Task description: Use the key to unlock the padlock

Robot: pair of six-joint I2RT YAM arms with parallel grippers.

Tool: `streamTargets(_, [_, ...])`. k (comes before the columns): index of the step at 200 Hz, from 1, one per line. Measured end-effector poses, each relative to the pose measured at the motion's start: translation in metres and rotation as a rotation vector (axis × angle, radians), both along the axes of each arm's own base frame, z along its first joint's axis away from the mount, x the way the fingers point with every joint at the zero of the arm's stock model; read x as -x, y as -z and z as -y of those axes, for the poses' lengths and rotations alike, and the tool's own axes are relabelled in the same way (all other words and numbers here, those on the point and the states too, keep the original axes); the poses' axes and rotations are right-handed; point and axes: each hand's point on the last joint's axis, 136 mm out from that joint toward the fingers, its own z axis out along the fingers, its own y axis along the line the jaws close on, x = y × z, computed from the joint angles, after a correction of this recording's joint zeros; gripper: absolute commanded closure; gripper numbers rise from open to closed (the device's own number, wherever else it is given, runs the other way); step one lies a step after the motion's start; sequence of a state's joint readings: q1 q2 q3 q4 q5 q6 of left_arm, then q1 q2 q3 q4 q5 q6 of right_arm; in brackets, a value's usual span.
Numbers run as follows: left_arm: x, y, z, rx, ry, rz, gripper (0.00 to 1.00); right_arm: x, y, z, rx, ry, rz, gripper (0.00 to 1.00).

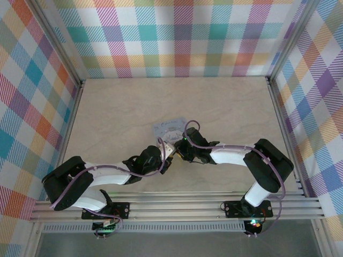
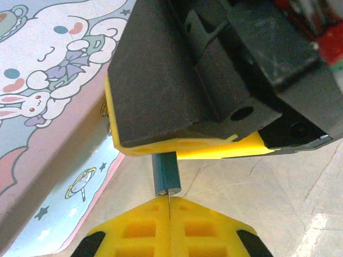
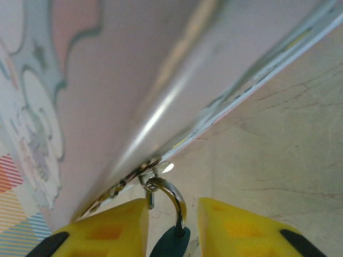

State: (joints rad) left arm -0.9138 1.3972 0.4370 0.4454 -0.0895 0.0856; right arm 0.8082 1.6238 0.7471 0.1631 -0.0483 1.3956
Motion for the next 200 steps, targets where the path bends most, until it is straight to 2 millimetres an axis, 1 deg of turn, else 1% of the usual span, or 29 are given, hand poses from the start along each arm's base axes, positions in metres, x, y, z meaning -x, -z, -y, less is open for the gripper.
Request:
streamTargets(16, [0.001, 0.0, 0.0, -0.008, 0.004, 0.007, 1.0, 0.0, -0.001, 0.0, -0.002, -0.005, 0.002, 0.84])
streamTargets(37, [0.003, 0.001, 0.002, -0.014, 0.013, 0.009, 1.0, 0.002, -0.002, 0.001, 0.006, -0.01, 0.003, 1.0])
streamTargets(74, [0.004, -0.001, 0.004, -0.01, 0.018, 0.012, 1.0, 0.002, -0.005, 0.003, 0.017, -0.018, 0.013, 1.0])
streamTargets(85, [0.003, -0.003, 0.005, -0.006, 0.019, 0.015, 0.9, 0.002, -0.008, 0.005, 0.023, -0.024, 0.029, 1.0])
streamTargets(109, [0.0, -0.009, 0.009, 0.018, 0.007, 0.01, 0.76, 0.0, -0.017, 0.008, 0.024, -0.039, 0.067, 1.0])
streamTargets(125, [0.0, -0.009, 0.009, 0.03, -0.005, -0.003, 0.65, -0.001, -0.02, 0.015, 0.031, -0.046, 0.089, 1.0])
streamTargets(138, [-0.001, -0.01, 0.007, 0.047, -0.027, -0.023, 0.59, -0.001, -0.019, 0.022, 0.044, -0.05, 0.1, 1.0])
streamTargets(163, [-0.006, -0.018, -0.003, 0.109, -0.085, -0.052, 0.58, -0.009, -0.014, 0.036, 0.072, -0.038, 0.107, 1.0])
streamTargets(200, [-0.009, -0.022, -0.021, 0.168, -0.157, -0.082, 0.58, -0.016, -0.008, 0.046, 0.1, -0.035, 0.111, 1.0])
